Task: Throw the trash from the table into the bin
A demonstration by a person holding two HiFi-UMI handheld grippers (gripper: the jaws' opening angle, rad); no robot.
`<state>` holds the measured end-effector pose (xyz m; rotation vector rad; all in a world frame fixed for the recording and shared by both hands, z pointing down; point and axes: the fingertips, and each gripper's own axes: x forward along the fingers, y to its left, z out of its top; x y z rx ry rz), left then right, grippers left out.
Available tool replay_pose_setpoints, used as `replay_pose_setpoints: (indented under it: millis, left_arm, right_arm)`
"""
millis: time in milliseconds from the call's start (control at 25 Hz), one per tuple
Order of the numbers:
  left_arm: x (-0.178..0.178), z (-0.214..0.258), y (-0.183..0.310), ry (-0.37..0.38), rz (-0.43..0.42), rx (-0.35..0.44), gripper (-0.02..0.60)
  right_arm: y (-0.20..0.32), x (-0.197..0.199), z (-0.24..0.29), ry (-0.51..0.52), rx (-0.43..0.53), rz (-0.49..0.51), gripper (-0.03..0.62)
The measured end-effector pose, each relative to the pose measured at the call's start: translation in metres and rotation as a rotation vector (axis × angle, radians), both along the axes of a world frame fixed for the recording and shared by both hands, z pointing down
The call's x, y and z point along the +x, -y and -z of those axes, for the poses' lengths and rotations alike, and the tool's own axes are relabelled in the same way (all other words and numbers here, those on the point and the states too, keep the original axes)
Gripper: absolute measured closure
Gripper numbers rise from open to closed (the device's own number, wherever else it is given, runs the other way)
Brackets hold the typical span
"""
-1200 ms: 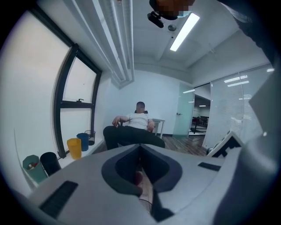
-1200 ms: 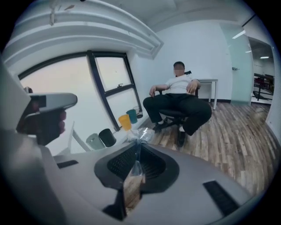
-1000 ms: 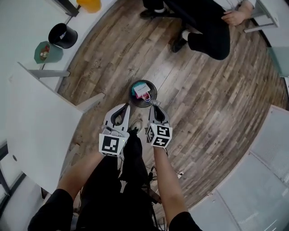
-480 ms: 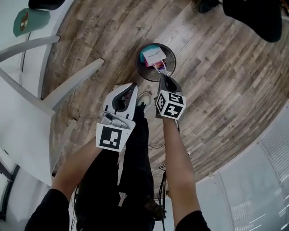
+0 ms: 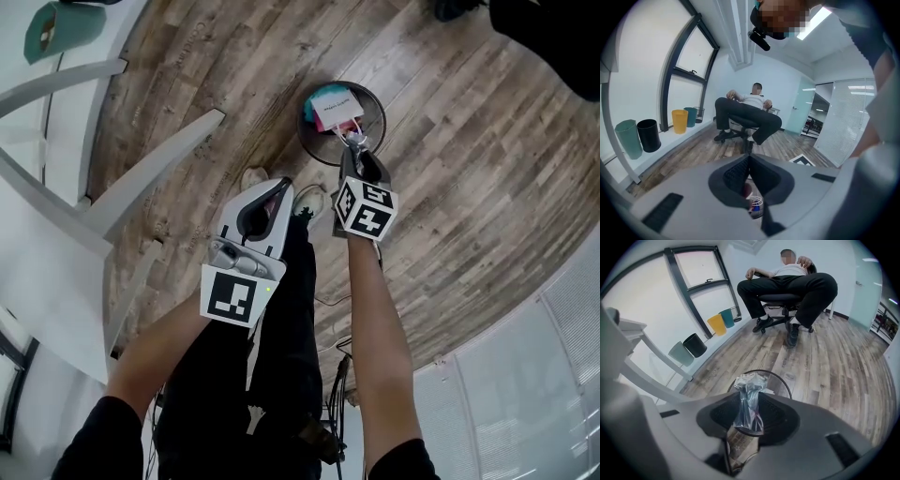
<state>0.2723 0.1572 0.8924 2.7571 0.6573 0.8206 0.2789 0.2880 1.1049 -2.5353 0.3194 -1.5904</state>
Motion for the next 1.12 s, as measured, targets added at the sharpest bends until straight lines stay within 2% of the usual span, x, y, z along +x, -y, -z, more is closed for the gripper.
replay_pose_setpoints:
  millis: [320, 760, 960, 1120]
  left_arm:
    - [0.001, 0.007, 0.006, -0.009, 0.010, -0.003, 0.584]
    - [-0.015, 0.007, 0.010, 0.006, 0.007, -0.007, 0.584]
    - [-0.018, 0.011, 0.011, 0.006, 0.014, -0.018, 0.584]
    - [-0.022, 0.011, 0.010, 0.005, 0.011, -0.021, 0.584]
  right_arm:
    - [0.003, 0.004, 0.000, -0.005, -0.025, 0.020, 0.442]
    - [0.006, 0.004, -0.004, -0.018, -0.063, 0.061, 0.368]
    - [0.006, 0.005, -0.004, -0.039, -0.092, 0.084, 0.287]
    - [0.007, 0.005, -0.003, -0.050, -0.104, 0.097, 0.269]
